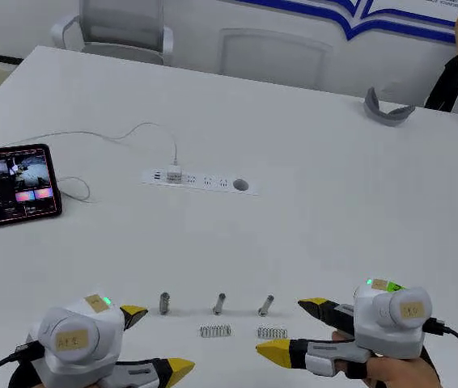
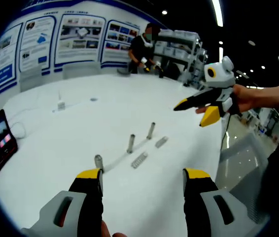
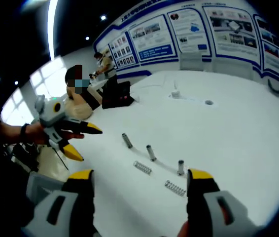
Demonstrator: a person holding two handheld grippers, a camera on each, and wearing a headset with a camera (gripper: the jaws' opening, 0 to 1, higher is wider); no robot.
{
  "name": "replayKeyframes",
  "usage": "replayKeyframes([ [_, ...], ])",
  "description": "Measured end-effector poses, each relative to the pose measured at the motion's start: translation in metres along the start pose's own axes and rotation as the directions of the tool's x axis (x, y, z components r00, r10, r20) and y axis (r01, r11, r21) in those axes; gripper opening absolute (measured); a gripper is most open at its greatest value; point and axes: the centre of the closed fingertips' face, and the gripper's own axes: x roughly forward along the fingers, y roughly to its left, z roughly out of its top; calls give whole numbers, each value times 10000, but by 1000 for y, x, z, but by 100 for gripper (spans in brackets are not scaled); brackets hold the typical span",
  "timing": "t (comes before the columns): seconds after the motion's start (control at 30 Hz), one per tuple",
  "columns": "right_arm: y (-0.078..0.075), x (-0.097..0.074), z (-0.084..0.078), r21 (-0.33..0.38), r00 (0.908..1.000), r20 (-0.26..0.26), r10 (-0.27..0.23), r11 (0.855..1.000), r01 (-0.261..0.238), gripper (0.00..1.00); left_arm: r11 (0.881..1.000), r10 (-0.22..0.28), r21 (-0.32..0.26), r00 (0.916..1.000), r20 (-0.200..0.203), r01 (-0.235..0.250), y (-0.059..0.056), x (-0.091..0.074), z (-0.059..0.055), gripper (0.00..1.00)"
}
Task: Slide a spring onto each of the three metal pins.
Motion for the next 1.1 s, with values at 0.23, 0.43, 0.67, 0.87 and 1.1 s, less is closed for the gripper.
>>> replayKeyframes([
  [0.23, -6, -13, -1, 40, 9996, 145, -224, 9997, 224, 79, 9995, -219, 202, 9997, -137, 222, -11, 9, 3, 67],
  [0.43, -14, -23, -9, 244, 9989, 174, -436, 9988, 432, 80, 9986, -409, 337, 9988, -263, 418, -18, 18, 3, 67],
  [0.67, -15, -34, -20, 495, 9984, 97, -558, 9972, 552, 81, 9951, -657, 703, 9957, -647, 702, -25, 33, 0, 67],
  [0.87, -16, -45, -25, 599, 9974, 90, -709, 9957, 702, 81, 9917, -819, 914, 9926, -896, 901, -27, 52, 1, 65],
  [1.1, -17, -59, -29, 817, 9953, 197, -949, 9923, 930, 81, 9876, -922, 1143, 9873, -1296, 1072, -25, 75, 0, 62],
])
